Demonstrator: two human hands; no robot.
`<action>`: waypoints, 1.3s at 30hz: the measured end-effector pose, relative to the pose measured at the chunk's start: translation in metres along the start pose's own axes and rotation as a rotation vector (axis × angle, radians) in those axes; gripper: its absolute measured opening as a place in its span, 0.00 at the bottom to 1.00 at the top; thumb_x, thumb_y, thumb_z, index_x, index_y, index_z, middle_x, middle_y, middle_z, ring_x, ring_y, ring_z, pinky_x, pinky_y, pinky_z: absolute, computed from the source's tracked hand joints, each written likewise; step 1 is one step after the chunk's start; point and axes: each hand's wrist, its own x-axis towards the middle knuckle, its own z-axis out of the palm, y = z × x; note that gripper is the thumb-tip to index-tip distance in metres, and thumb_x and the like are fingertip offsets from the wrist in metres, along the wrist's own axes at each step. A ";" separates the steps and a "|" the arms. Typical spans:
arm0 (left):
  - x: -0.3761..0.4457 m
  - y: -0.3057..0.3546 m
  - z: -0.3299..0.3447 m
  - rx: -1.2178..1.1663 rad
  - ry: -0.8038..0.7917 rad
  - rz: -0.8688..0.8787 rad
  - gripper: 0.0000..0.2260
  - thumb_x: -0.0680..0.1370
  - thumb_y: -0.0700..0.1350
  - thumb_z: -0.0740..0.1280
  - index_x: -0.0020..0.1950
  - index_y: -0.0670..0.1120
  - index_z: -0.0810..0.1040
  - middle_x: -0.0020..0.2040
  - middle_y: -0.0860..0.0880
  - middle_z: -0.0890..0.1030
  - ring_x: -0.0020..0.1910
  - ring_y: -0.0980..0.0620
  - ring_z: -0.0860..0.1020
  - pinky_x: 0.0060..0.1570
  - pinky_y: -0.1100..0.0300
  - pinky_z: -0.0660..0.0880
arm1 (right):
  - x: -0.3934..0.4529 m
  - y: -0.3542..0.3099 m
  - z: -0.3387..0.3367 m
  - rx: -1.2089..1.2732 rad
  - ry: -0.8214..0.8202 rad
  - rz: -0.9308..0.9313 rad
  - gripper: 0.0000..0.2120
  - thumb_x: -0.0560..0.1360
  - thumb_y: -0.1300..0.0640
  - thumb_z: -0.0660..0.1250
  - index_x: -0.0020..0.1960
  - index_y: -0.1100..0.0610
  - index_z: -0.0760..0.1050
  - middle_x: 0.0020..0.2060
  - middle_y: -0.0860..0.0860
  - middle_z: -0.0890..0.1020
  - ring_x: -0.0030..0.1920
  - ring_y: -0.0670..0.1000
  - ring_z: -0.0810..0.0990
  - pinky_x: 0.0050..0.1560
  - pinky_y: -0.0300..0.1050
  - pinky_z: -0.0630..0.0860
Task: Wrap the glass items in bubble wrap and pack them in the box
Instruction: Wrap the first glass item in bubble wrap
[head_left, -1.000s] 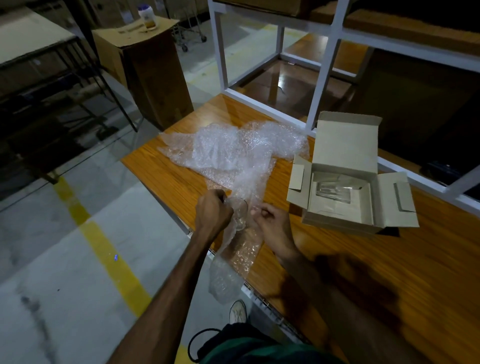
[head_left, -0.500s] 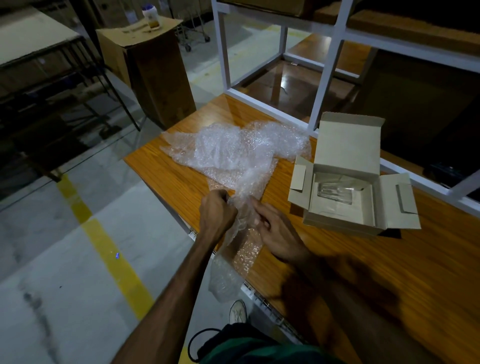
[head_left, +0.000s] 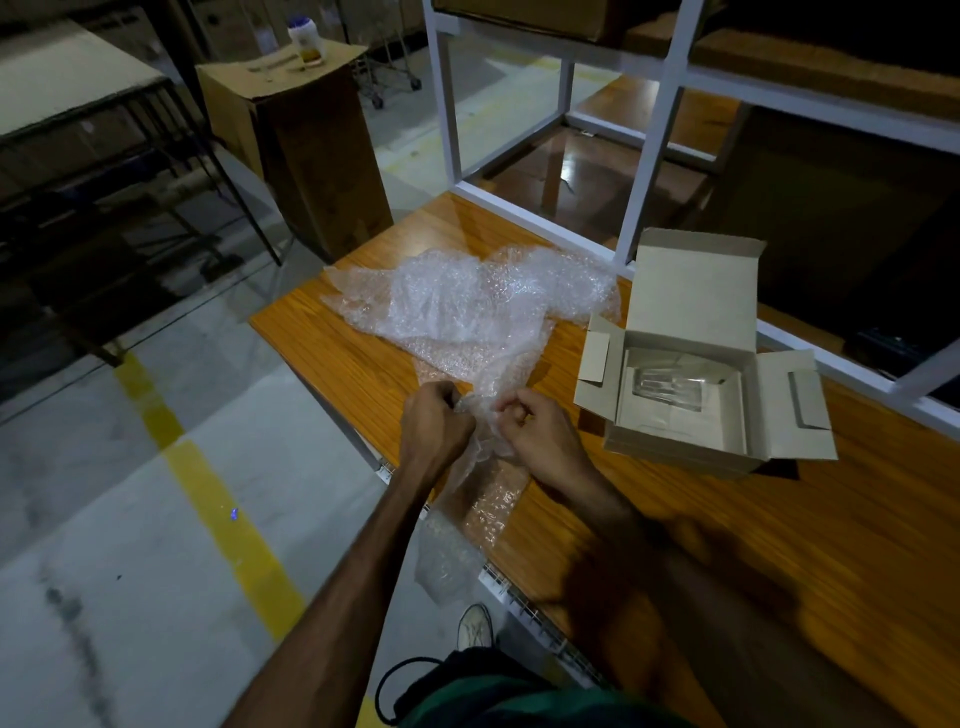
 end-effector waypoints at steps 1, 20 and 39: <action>0.001 -0.002 0.000 -0.010 -0.005 -0.008 0.03 0.66 0.38 0.66 0.34 0.38 0.74 0.29 0.44 0.72 0.28 0.49 0.68 0.29 0.44 0.73 | 0.003 -0.002 0.001 -0.001 0.005 0.039 0.06 0.79 0.48 0.68 0.55 0.39 0.75 0.44 0.47 0.82 0.43 0.49 0.84 0.44 0.61 0.85; 0.028 0.014 -0.032 -0.335 -0.587 -0.164 0.14 0.77 0.54 0.76 0.48 0.42 0.84 0.36 0.52 0.81 0.31 0.54 0.76 0.31 0.62 0.68 | 0.027 -0.013 0.004 -0.009 -0.044 0.166 0.08 0.79 0.62 0.71 0.53 0.51 0.84 0.47 0.51 0.87 0.47 0.58 0.87 0.47 0.61 0.85; 0.043 -0.008 -0.037 -0.769 -0.690 -0.125 0.10 0.79 0.25 0.64 0.50 0.37 0.81 0.54 0.33 0.83 0.52 0.39 0.83 0.51 0.52 0.85 | 0.020 -0.021 0.015 0.118 0.276 0.330 0.23 0.71 0.54 0.83 0.59 0.52 0.75 0.49 0.45 0.79 0.36 0.40 0.77 0.24 0.32 0.71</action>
